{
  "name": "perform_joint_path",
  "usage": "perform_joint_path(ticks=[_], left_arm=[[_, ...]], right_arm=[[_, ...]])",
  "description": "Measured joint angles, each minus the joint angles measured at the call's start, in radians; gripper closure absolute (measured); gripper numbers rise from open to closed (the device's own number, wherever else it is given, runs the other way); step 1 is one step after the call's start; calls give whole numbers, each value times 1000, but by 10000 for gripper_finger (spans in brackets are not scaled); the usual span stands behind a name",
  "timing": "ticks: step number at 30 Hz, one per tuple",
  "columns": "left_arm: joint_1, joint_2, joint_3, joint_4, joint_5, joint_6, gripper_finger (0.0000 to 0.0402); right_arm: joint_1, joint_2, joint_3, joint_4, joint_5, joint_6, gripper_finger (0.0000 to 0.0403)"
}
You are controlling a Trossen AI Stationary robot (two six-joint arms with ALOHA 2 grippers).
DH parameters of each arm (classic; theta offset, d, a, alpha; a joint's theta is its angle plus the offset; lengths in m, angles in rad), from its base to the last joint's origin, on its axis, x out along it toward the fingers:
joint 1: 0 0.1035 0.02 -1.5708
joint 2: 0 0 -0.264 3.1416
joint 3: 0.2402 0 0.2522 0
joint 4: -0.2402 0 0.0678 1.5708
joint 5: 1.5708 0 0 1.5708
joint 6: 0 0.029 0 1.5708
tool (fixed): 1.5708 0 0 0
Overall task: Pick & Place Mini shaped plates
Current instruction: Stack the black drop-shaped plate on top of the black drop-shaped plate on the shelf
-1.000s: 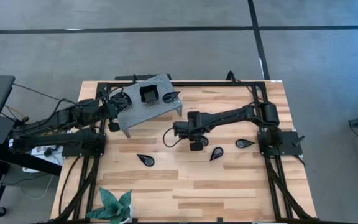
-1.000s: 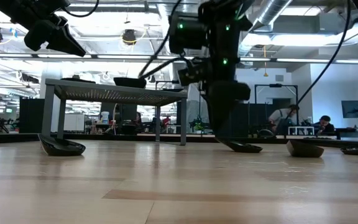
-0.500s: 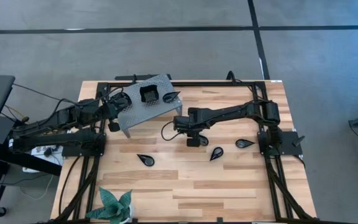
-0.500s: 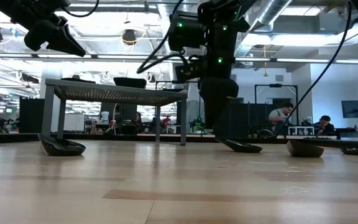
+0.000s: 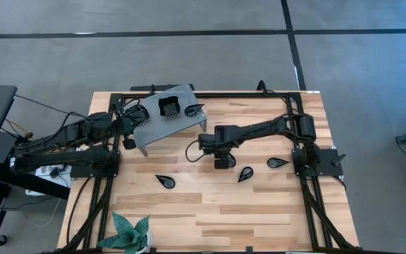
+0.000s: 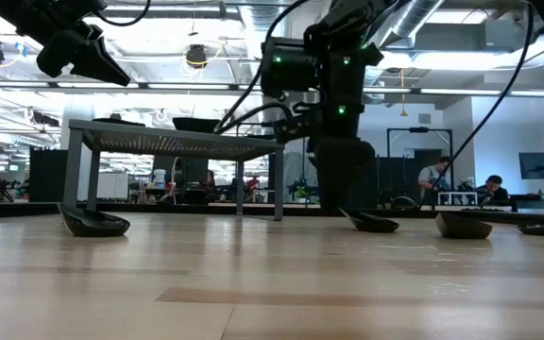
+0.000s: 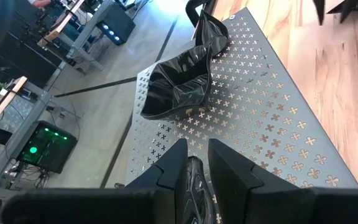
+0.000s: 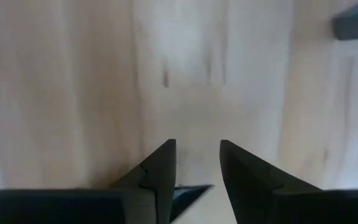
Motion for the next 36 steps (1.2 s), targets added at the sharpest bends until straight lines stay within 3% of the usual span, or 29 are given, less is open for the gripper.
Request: perform_joint_path(ticks=[16,26,30,36], left_arm=[[0,0,0,-1,0,0,335],[0,0,0,-4,0,0,335],[0,0,0,-4,0,0,335],[0,0,0,-4,0,0,335]], right_arm=[[-58,0,0,-217,16,104,284],[17,0,0,-319,5,197,284],[52,0,0,-320,72,197,284],[104,0,12,-344,27,229,284]])
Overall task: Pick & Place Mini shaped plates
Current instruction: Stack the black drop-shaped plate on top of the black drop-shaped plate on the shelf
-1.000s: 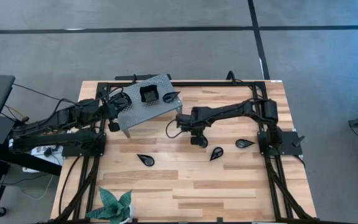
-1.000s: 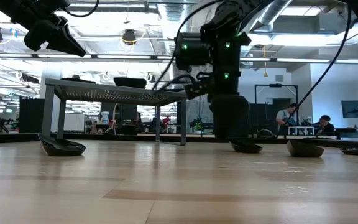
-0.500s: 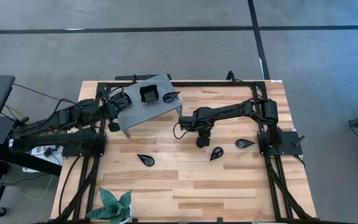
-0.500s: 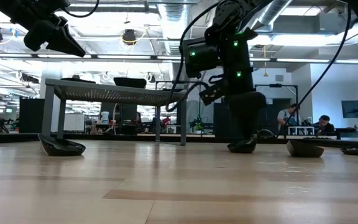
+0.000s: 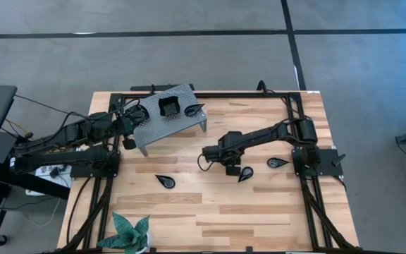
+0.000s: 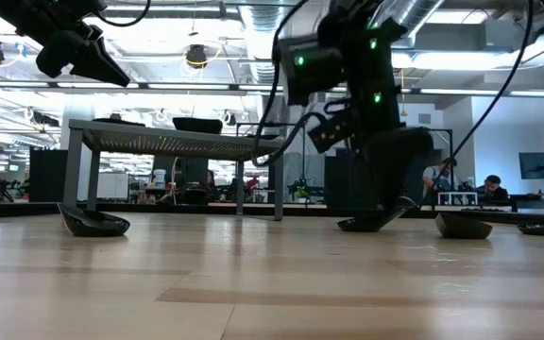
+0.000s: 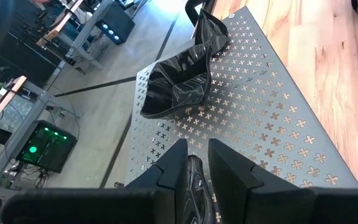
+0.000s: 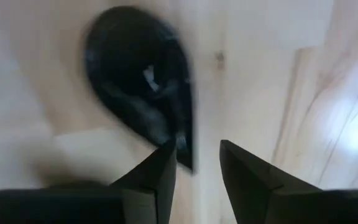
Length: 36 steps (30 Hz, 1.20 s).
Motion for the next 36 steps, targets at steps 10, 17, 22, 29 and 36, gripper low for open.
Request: perform_joint_path(ticks=[10,17,22,29,36], left_arm=[[0,0,0,0,0,0,335],[0,0,0,0,0,-4,335],[0,0,0,0,0,-4,335],[0,0,0,0,0,-4,335],[0,0,0,0,0,-4,335]], right_arm=[[86,-1,55,20,-43,4,284],[86,-1,-9,106,-114,-4,284],[76,0,-67,163,-71,-56,284],[76,0,-67,193,18,-115,284],[91,0,-42,172,49,-207,284]])
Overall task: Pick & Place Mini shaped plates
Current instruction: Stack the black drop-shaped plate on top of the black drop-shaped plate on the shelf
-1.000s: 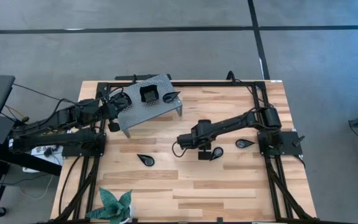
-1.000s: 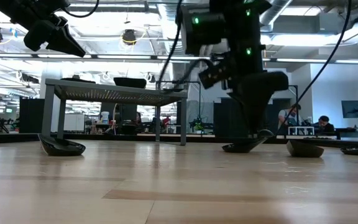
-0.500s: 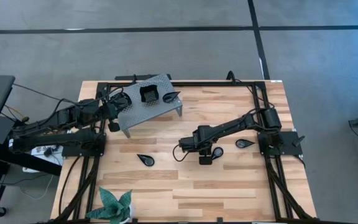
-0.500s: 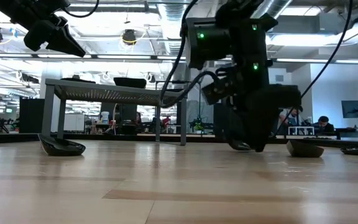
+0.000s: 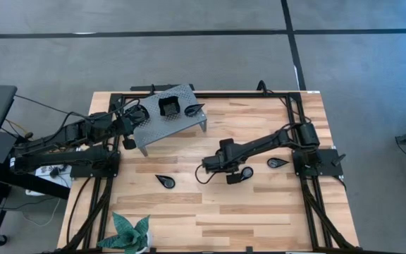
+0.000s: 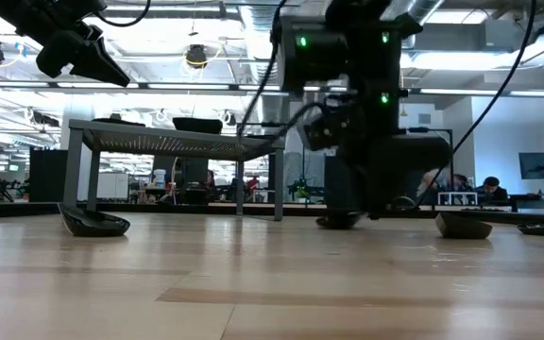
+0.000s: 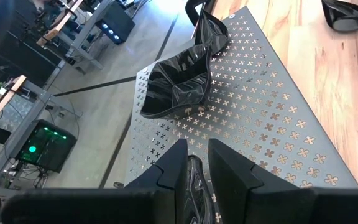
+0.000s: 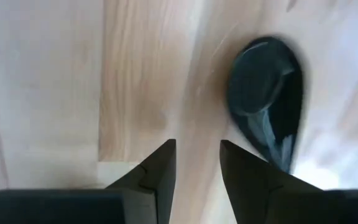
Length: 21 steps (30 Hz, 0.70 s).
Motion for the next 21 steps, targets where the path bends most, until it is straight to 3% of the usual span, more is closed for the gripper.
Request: perform_joint_path(ticks=[5,13,21], left_arm=[[0,0,0,0,0,0,335],[0,0,0,0,0,0,335],[0,0,0,0,0,0,335]], right_arm=[[-10,0,40,0,71,-47,285],[-89,0,17,5,27,-163,285],[-78,0,-27,10,41,-295,285]])
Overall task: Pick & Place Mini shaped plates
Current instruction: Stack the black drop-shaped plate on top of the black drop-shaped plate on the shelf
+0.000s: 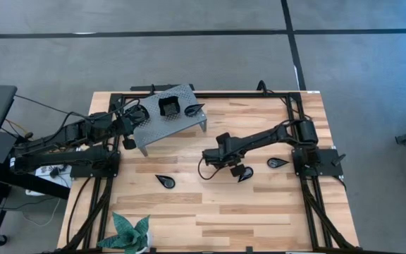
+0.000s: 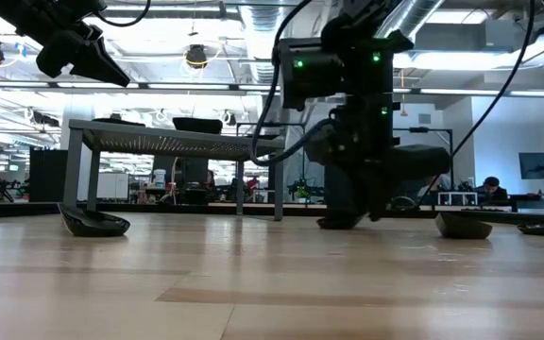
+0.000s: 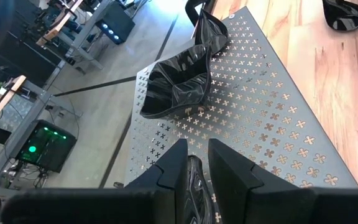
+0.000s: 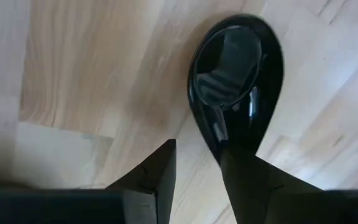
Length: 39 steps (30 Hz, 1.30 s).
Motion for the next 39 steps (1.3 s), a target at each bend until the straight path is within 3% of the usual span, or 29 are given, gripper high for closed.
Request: perform_joint_path(ticks=[10,20,27,34,39], left_arm=[[0,0,0,0,0,0,335],[0,0,0,0,0,0,335],[0,0,0,0,0,0,335],[0,0,0,0,0,0,335],[0,0,0,0,0,0,335]], right_arm=[[-26,0,0,55,-2,-16,290],[-29,0,0,56,-49,-72,390],[-5,0,2,44,-76,28,398],[59,1,162,-95,-62,84,401],[93,0,354,-185,124,-16,401]])
